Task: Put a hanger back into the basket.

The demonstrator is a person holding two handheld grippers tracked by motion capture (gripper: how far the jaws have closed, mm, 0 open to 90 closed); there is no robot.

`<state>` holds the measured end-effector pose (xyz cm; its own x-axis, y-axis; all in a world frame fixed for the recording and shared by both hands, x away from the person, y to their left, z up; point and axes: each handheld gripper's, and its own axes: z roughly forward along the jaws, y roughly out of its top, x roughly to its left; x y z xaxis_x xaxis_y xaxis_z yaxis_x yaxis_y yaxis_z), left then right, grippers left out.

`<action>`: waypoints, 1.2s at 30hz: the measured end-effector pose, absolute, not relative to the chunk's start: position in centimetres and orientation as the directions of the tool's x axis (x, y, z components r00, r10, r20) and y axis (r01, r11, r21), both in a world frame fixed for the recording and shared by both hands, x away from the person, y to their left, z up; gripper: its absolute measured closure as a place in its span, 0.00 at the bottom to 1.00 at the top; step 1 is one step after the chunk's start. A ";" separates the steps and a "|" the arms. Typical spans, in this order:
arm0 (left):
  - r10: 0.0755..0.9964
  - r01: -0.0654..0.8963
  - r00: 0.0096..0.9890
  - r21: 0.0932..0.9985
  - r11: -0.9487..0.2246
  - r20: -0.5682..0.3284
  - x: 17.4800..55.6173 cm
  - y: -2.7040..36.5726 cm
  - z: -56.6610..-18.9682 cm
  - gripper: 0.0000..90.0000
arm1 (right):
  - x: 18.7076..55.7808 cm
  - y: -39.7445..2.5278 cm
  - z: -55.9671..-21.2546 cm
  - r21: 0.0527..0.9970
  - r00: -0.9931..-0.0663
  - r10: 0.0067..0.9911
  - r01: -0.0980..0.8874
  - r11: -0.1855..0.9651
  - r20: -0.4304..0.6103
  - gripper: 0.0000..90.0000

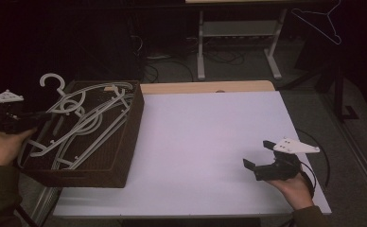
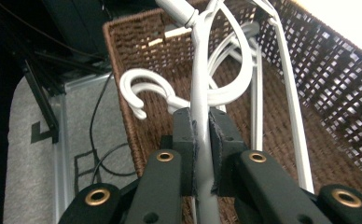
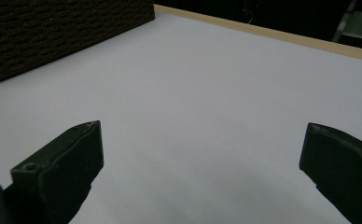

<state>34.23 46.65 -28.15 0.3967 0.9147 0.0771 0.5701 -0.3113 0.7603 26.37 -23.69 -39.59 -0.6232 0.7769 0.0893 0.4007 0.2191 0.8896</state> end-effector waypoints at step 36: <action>0.896 0.588 0.441 0.771 -0.245 -0.052 36.1 42.9 -31.2 0.35 | 26.6 -23.6 -38.8 0.899 -0.624 0.777 0.382 0.214 0.080 0.00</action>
<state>36.13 42.88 -31.16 0.4407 0.8961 -0.0517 0.5883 -0.2448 0.7707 26.64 -23.57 -38.80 -0.6241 0.7772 0.0804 0.3823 0.2139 0.8989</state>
